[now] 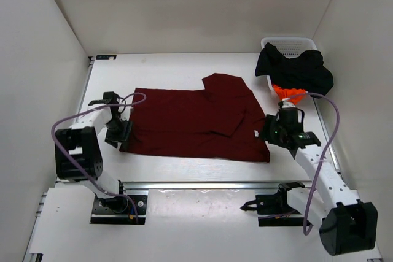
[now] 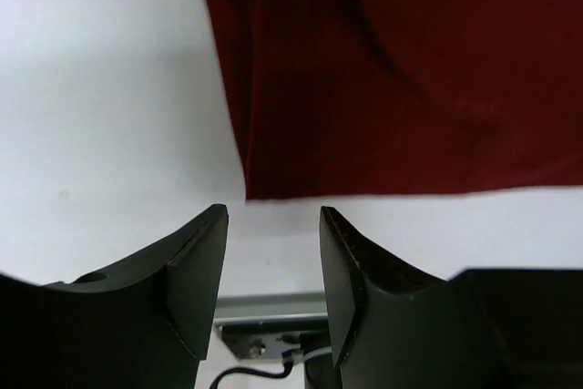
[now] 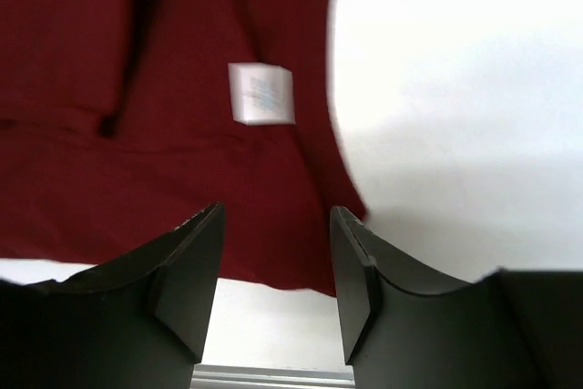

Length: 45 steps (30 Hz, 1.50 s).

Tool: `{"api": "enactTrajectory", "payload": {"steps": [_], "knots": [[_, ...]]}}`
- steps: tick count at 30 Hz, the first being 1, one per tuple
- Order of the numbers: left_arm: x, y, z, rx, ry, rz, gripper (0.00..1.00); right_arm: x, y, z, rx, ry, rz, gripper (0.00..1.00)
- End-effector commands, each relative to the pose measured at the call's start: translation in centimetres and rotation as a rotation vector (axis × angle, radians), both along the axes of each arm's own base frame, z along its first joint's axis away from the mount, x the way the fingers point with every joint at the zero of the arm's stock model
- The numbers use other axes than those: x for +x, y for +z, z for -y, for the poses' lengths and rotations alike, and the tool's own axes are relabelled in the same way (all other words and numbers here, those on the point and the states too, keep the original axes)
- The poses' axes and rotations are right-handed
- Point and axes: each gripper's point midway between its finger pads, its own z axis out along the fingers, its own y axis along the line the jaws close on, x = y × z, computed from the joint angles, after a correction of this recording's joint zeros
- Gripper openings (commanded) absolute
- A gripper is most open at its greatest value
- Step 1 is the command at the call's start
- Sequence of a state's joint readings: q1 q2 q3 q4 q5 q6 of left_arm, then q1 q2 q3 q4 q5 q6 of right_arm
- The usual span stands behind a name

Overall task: Fold and stack the t-shirts
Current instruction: Fold the flattened tshirt in 1/3 of the way

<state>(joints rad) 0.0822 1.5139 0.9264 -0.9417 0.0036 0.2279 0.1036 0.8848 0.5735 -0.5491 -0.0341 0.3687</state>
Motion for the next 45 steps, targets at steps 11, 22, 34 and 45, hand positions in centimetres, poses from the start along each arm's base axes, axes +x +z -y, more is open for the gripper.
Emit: {"api": "enactTrajectory", "payload": {"steps": [11, 22, 34, 45], "knots": [[0.7, -2.8, 2.3, -0.041, -0.014, -0.018, 0.25, 6.0, 0.8, -10.4, 0.164, 0.263, 0.030, 0.52], [-0.2, -1.9, 1.8, -0.007, -0.025, -0.025, 0.11, 11.4, -2.2, -12.6, 0.190, 0.245, -0.045, 0.52], [0.5, -1.2, 2.3, -0.040, -0.026, -0.012, 0.12, 11.0, -3.4, -11.3, 0.130, 0.179, -0.136, 0.53], [1.2, -1.0, 2.2, -0.034, -0.029, -0.005, 0.12, 13.3, -4.0, -13.8, 0.228, 0.220, -0.124, 0.52]]}}
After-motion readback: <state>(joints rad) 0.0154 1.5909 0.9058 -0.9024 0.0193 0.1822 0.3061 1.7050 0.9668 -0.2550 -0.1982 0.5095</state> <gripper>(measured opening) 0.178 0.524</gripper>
